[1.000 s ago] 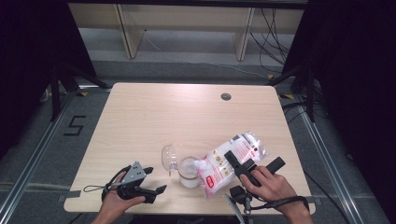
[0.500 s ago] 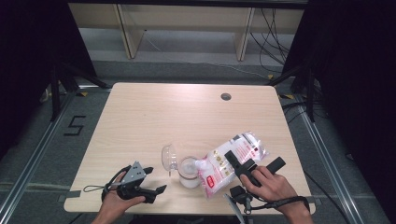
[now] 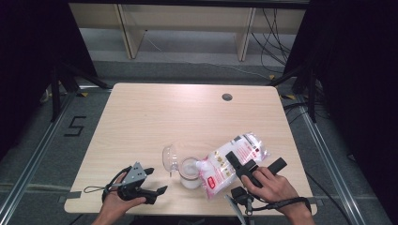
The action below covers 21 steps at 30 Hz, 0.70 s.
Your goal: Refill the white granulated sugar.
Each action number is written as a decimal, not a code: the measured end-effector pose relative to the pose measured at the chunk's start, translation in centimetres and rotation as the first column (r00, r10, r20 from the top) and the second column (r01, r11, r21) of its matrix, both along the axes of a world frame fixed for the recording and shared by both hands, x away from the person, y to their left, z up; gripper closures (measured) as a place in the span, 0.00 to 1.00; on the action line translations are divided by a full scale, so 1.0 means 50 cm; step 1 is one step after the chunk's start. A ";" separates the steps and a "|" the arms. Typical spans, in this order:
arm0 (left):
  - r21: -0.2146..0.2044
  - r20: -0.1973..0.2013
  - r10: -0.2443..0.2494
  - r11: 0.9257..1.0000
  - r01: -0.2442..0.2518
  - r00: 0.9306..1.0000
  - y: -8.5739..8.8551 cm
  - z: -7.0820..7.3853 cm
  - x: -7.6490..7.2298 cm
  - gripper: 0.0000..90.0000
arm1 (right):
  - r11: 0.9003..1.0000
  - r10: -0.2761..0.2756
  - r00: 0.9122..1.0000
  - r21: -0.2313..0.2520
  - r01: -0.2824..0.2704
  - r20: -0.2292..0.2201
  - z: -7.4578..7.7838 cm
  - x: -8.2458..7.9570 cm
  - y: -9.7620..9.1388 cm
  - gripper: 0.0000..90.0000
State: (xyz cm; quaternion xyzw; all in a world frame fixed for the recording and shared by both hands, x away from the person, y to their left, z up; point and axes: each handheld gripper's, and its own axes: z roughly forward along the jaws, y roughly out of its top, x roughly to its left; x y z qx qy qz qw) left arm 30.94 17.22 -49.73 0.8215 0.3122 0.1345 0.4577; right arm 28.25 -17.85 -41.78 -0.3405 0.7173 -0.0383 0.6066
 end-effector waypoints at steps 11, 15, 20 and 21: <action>0.000 0.000 -0.001 1.000 0.001 1.000 0.000 0.000 0.000 0.19 | 1.000 0.000 1.000 -0.002 0.000 0.003 0.000 0.000 0.000 0.78; 0.000 0.000 -0.001 1.000 0.001 1.000 0.000 0.000 0.000 0.19 | 1.000 -0.001 1.000 -0.002 0.001 0.008 0.002 -0.001 -0.001 0.78; -0.003 0.000 0.002 1.000 -0.002 1.000 0.000 0.000 0.000 0.19 | 1.000 -0.003 1.000 -0.006 0.003 0.012 0.001 -0.002 -0.001 0.78; -0.001 0.000 0.001 1.000 -0.001 1.000 0.000 0.000 0.000 0.19 | 1.000 -0.002 1.000 -0.007 0.002 0.012 0.001 -0.002 -0.001 0.78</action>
